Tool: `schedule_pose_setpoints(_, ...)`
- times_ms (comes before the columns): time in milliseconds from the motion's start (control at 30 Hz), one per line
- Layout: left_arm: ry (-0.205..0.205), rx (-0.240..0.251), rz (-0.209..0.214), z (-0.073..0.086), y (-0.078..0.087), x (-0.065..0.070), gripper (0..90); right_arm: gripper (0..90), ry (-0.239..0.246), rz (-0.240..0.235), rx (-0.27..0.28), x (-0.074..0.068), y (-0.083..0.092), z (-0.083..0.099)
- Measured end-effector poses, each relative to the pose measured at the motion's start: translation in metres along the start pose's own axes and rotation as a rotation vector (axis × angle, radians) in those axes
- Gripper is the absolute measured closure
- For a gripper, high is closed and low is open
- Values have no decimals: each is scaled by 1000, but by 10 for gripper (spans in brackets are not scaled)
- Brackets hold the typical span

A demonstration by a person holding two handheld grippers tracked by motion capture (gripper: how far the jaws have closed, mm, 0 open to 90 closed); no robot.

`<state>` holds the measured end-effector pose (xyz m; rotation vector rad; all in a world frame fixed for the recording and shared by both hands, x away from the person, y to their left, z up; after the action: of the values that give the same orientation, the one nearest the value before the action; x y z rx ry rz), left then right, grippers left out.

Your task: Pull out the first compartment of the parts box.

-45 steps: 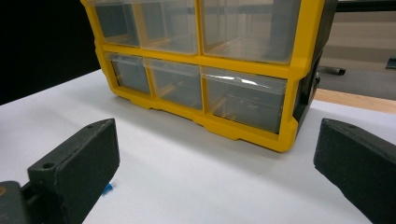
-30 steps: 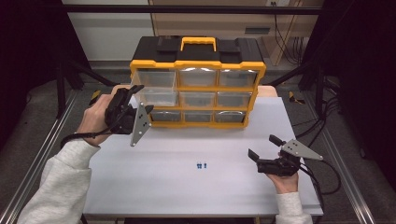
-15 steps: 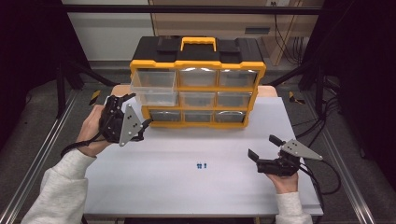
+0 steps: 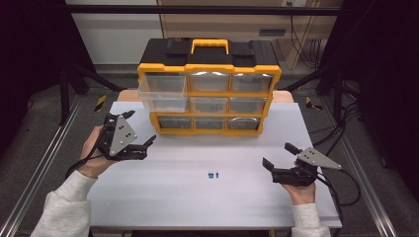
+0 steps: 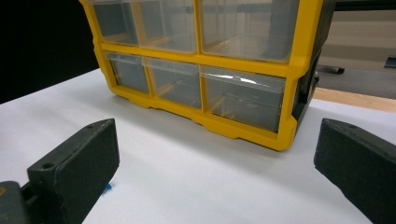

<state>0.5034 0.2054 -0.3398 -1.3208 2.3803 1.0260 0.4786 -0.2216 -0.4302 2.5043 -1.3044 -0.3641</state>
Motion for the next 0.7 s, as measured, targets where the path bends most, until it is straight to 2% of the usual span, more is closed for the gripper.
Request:
schedule_pose_setpoints(133, 85, 2, 24, 14, -3, 4, 98, 6, -2, 4, -2, 0, 0, 0)
schedule_pose_setpoints(200, 95, -1, 26, 16, -4, 5, 90, 6, -1, 2, -1, 0, 0, 0)
schedule_pose_setpoints(233, 124, -6, 32, 23, -6, 9, 86, 6, 0, -2, 4, 0, 0, 0)
schedule_pose_setpoints(400, 207, -9, 51, 39, -12, 16, 72, 6, 2, 1, -1, 0, 0, 0)
schedule_pose_setpoints(633, 295, -43, 87, 61, -22, 26, 52, 6, 4, 6, -3, 0, -1, 0)
schedule_pose_setpoints(667, 295, -43, 87, 61, -22, 26, 52, 6, 4, 6, -3, 0, -1, 0)
schedule_pose_setpoints(700, 310, -68, 84, 66, -25, 28, 52, 6, 4, 5, -4, 0, -1, 0)
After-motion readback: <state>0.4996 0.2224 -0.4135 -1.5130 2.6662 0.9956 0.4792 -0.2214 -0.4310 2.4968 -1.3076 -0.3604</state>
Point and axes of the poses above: each handheld gripper's, and its own axes: y roughly backward along the jaws, z roughly out of its underside, x roughly to its right, the point moved 6 cm from there along -y, roughly forward along the jaws, and after that the axes turned 9 degrees about -x, right-handed, at the moved point
